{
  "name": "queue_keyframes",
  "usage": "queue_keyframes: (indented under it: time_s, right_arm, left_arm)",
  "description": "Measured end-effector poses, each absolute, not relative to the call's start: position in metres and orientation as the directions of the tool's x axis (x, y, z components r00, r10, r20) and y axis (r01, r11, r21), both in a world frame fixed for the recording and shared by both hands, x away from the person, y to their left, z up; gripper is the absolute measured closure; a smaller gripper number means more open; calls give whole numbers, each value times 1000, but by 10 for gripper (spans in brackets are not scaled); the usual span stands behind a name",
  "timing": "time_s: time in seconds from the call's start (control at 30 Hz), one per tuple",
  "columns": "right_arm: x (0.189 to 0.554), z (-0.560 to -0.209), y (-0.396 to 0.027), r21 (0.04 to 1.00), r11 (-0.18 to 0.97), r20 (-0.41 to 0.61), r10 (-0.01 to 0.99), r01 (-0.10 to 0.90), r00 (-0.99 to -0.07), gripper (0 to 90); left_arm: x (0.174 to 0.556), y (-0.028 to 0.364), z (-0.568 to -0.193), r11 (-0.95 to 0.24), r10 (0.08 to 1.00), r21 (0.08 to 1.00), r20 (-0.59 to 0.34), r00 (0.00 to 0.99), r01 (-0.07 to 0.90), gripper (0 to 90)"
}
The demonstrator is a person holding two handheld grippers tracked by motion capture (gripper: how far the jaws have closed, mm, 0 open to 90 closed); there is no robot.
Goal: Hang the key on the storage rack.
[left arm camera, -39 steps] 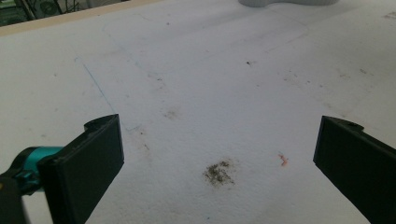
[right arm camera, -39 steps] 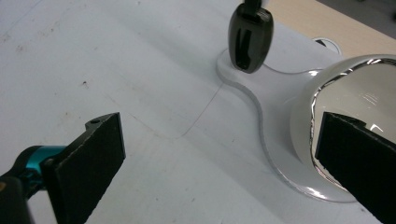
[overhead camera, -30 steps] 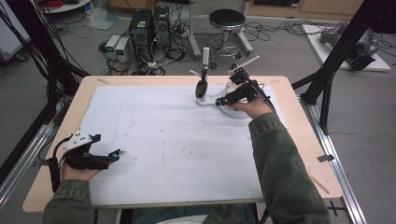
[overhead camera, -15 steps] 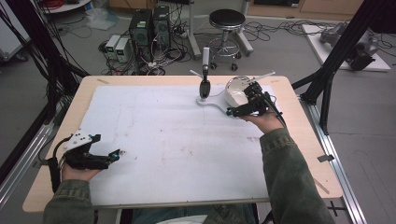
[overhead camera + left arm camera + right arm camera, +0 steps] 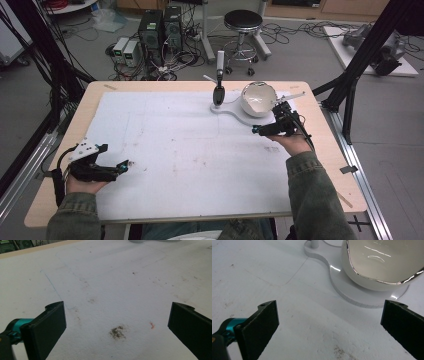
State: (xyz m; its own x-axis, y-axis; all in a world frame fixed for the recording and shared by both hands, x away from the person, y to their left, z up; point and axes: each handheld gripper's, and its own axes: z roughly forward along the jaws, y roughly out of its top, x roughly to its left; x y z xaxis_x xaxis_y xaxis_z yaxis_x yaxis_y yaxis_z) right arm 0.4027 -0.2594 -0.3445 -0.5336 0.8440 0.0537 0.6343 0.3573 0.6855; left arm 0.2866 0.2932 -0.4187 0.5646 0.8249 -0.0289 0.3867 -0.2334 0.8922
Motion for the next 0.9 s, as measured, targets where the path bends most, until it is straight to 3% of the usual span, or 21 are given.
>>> queue_keyframes:
  time_s: [0.3, 0.9]
  right_arm:
    - [394, -362, -269, 681, 343, 55, 857, 647, -513, 5]
    - [364, -388, -293, 801, 259, 47, 872, 540, -487, 5]
  left_arm:
    - [286, 293, -419, -233, 825, 892, -30, 565, 388, 20]
    - [287, 293, -419, -232, 828, 889, -32, 560, 394, 21]
